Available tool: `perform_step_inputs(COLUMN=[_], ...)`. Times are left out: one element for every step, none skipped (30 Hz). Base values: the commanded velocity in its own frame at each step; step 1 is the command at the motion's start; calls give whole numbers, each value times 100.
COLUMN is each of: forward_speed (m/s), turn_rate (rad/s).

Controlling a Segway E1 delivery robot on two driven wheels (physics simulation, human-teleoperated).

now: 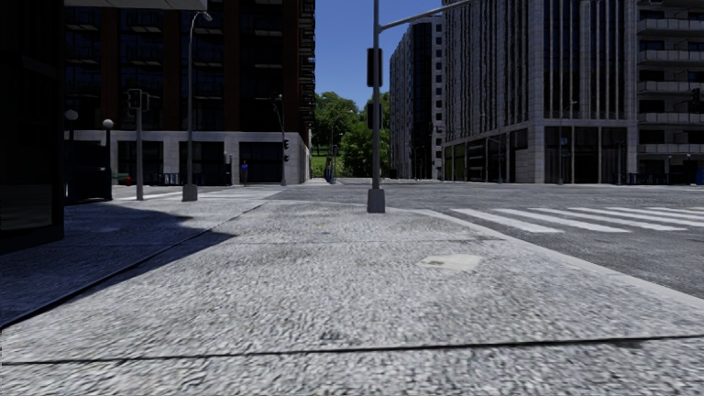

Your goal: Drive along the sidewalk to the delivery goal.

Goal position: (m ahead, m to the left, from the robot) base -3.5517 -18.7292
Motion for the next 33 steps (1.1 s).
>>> perform_step_inputs(forward_speed=[200,200,200,200,200,200,200,200,200,200,200,200,200,200,200,200,200,200,200,200,200,200,200,200,200,200,200,200,200,200,200,200,200], turn_rate=[0,0,0,0,0,0,0,0,0,0,0,0,0,0,0,0,0,0,0,0,0,0,0,0,0,0,0,0,0,0,-4,-17,-17])
